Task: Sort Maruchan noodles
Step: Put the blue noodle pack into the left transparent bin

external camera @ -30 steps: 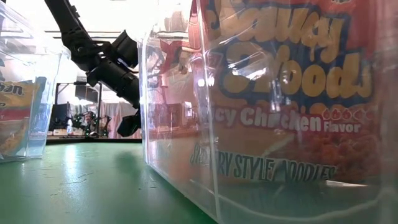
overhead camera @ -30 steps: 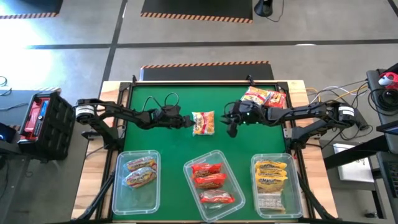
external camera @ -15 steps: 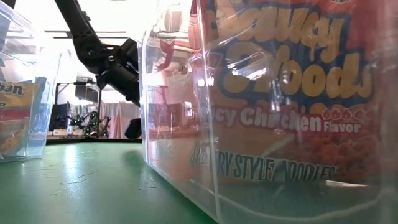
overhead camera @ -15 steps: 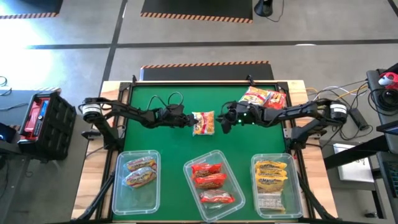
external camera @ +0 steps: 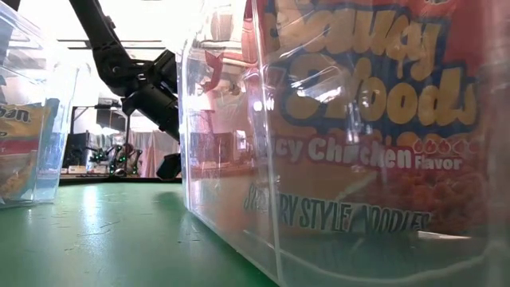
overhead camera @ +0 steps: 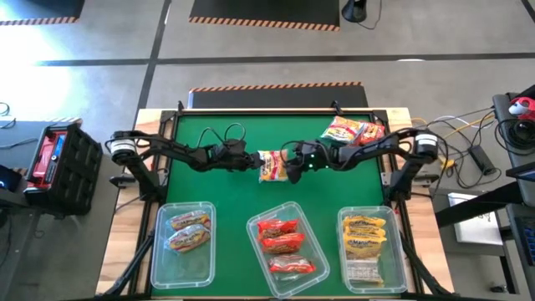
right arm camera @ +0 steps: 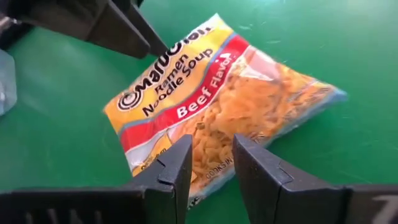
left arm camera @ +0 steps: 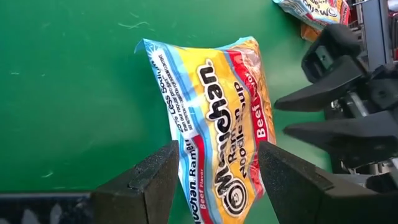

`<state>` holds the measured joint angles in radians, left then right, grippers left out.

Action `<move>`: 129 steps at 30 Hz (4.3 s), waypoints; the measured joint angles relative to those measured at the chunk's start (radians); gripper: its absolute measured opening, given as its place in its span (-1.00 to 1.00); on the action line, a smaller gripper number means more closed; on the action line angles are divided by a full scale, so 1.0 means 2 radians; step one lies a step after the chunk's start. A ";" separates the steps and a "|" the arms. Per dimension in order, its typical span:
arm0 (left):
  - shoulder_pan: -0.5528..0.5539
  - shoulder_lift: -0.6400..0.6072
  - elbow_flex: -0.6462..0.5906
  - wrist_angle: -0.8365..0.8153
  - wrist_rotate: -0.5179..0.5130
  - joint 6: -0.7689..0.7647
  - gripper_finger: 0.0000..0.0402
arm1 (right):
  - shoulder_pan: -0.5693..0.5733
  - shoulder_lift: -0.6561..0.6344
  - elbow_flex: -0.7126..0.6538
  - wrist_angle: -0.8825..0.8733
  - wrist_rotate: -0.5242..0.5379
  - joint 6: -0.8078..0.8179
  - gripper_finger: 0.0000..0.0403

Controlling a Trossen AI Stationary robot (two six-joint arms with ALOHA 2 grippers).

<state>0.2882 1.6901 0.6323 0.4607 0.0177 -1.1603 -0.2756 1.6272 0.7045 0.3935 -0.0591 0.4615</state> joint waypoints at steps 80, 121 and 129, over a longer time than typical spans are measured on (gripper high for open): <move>0.003 0.021 0.056 -0.081 0.048 0.092 0.00 | -0.001 0.044 0.006 -0.072 -0.009 -0.035 -0.66; 0.003 0.073 0.063 0.017 0.101 0.065 -0.13 | 0.001 0.044 0.005 -0.037 -0.014 -0.029 -0.66; 0.004 0.073 0.063 0.018 0.104 0.058 -0.47 | 0.001 0.027 0.005 -0.045 -0.026 -0.017 -0.66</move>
<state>0.2964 1.8358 0.7589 0.4974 0.2261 -1.0442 -0.2737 1.6804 0.7143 0.3037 -0.1113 0.4279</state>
